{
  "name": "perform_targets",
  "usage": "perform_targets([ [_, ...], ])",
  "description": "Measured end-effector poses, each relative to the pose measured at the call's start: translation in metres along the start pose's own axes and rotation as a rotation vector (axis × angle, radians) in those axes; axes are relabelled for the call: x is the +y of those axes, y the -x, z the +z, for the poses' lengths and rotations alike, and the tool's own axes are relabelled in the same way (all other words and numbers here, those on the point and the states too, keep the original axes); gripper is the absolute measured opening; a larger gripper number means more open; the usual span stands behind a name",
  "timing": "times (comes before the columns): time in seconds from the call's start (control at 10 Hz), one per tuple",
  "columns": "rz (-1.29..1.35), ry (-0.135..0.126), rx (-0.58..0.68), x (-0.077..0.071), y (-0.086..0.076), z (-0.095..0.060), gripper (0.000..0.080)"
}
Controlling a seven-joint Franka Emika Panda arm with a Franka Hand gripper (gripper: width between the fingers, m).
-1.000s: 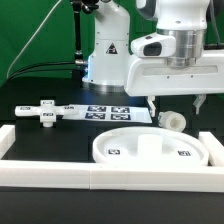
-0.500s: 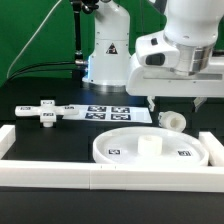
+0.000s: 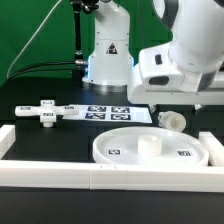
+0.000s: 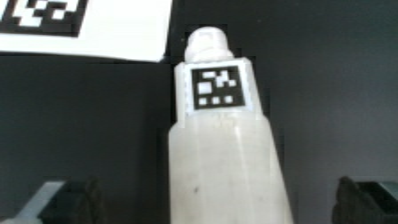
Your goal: Assemble round table
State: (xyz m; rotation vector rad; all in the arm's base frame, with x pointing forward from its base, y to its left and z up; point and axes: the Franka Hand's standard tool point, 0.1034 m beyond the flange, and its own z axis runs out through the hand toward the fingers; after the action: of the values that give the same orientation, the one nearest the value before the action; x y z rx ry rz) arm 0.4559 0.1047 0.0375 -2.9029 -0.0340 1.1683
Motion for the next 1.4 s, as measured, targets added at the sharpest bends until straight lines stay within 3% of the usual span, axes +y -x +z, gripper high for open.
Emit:
perform_targets([
  [0.4, -0.003, 0.007, -0.228, 0.001, -0.007, 0.019, 0.0649],
  [0.5, -0.005, 0.006, -0.228, 0.000, -0.012, 0.022, 0.0649],
  [0.6, -0.006, 0.007, -0.215, -0.002, -0.014, 0.022, 0.0563],
  [0.7, -0.007, 0.009, -0.216, -0.002, -0.014, 0.023, 0.0426],
  [1.4, -0.018, 0.016, -0.212, -0.006, -0.011, 0.019, 0.0406],
])
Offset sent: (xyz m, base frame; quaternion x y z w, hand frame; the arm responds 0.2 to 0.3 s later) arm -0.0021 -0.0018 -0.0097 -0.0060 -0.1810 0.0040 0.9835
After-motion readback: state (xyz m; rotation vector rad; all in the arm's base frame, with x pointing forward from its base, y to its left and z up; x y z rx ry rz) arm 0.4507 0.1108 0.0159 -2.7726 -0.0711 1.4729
